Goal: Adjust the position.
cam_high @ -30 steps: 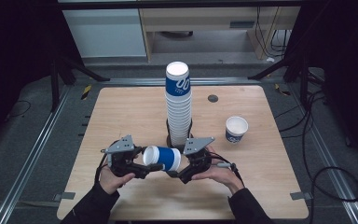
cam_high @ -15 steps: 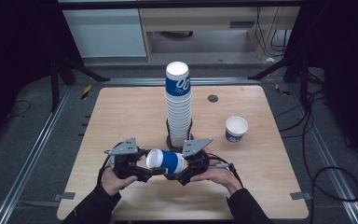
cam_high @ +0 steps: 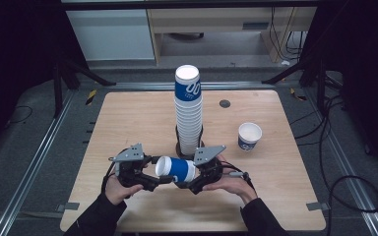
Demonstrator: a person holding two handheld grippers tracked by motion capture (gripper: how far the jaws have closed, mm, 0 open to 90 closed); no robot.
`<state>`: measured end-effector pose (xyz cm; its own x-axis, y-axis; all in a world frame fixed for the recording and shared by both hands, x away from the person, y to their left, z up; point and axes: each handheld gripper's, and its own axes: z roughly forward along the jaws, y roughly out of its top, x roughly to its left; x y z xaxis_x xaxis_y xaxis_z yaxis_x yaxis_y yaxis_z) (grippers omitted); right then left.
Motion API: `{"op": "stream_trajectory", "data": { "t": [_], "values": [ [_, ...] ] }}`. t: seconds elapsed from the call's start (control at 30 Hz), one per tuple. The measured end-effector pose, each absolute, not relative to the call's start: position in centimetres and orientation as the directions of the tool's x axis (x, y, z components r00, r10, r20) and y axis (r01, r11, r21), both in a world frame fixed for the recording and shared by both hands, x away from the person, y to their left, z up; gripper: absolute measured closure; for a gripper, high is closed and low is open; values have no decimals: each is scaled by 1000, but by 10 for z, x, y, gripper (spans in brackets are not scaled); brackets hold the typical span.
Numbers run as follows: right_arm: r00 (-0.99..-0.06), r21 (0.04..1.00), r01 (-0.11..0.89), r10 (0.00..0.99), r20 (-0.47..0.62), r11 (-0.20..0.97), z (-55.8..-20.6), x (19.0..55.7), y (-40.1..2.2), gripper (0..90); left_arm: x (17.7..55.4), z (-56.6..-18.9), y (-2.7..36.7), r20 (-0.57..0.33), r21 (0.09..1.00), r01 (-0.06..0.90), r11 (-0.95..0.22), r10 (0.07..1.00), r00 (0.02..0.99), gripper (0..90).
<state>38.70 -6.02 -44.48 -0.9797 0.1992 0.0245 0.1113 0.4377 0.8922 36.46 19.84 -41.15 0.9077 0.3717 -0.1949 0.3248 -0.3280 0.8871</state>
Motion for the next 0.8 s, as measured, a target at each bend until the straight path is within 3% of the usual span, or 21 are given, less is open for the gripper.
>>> {"op": "stream_trajectory", "data": {
  "t": [0.23,0.43,0.8],
  "values": [
    [-978,864,88,208,-20,496,-446,386,-61,146,367,-412,201,-176,847,339,-408,386,905,153],
    [-983,825,56,177,-53,563,-453,382,-52,145,367,-418,193,-176,800,347,-489,361,916,155],
    [-988,803,23,139,-74,595,-456,378,-46,141,367,-426,188,-198,759,359,-544,333,922,253]
  ]
}}
